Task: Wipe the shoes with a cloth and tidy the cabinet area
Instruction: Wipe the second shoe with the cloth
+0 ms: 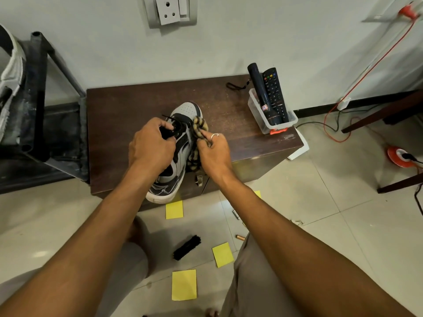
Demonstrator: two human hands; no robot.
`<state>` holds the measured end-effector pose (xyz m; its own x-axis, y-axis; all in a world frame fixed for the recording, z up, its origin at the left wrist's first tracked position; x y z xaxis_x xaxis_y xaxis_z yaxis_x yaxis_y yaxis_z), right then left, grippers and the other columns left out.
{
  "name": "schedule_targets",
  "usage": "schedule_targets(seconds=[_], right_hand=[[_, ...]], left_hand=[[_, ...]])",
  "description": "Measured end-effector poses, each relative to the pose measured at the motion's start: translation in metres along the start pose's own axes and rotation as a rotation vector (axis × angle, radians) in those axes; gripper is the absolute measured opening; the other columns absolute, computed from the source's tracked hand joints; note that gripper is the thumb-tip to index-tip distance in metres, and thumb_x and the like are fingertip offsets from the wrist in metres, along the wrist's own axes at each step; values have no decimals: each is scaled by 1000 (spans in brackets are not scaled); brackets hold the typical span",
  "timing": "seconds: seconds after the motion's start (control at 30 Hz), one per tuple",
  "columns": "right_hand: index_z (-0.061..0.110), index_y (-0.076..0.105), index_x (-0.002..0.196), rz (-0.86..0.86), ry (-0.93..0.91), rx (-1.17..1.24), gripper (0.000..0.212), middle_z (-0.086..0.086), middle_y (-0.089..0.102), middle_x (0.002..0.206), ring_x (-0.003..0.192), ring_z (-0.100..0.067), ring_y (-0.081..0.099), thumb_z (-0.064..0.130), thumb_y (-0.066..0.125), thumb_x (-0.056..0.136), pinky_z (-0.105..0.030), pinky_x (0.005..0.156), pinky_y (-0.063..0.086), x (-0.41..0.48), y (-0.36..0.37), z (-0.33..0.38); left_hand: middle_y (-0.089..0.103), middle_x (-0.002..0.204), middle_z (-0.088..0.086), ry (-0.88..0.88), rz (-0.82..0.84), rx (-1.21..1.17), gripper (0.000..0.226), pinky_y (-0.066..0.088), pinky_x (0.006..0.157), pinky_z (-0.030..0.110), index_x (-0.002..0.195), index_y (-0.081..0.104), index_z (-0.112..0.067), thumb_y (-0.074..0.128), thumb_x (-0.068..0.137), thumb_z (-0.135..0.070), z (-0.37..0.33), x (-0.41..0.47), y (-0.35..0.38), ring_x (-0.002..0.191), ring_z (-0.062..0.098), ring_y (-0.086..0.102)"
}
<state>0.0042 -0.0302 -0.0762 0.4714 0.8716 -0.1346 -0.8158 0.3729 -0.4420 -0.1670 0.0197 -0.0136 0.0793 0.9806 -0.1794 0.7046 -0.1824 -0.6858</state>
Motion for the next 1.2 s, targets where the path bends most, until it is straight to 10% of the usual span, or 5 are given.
schedule_targets(seconds=[0.13,0.53,0.9,1.2], right_hand=[[21,76,111,-37,3,-54,39,-7,69,105,97,-16,68,35,48,87,-37,87,60,36,5,-2],[7,74,117,72,26,-2,29,-1,74,98,87,-8,67,5,55,96,-8,69,51,17,-2,14],[14,75,104,-69,15,-42,43,-14,68,102,83,-19,65,37,47,83,-32,72,58,24,12,-12],[4,71,123,-31,-16,-207,32,-6,72,121,107,-17,66,7,56,94,-18,88,49,74,-1,49]], left_hand=[[65,102,-7,11,11,15,22,46,72,31,110,61,-35,66,94,-23,0,2,1,86,20,65],[65,107,-6,-9,-6,-11,24,37,58,24,114,61,-34,66,95,-21,1,1,4,86,18,59],[58,100,-8,6,12,31,27,38,65,29,112,61,-36,66,92,-19,0,3,5,85,19,53],[57,101,-9,18,12,9,29,43,70,31,112,61,-35,68,92,-17,1,4,7,85,16,57]])
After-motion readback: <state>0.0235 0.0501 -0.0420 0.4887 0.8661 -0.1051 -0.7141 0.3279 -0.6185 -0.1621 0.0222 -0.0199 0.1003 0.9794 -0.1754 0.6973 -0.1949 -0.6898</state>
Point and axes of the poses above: each hand's wrist, its own x-axis towards the middle knuckle, its own y-axis out of the palm, z = x × y, the point moved 7 cm from there along x, towards the middle knuckle
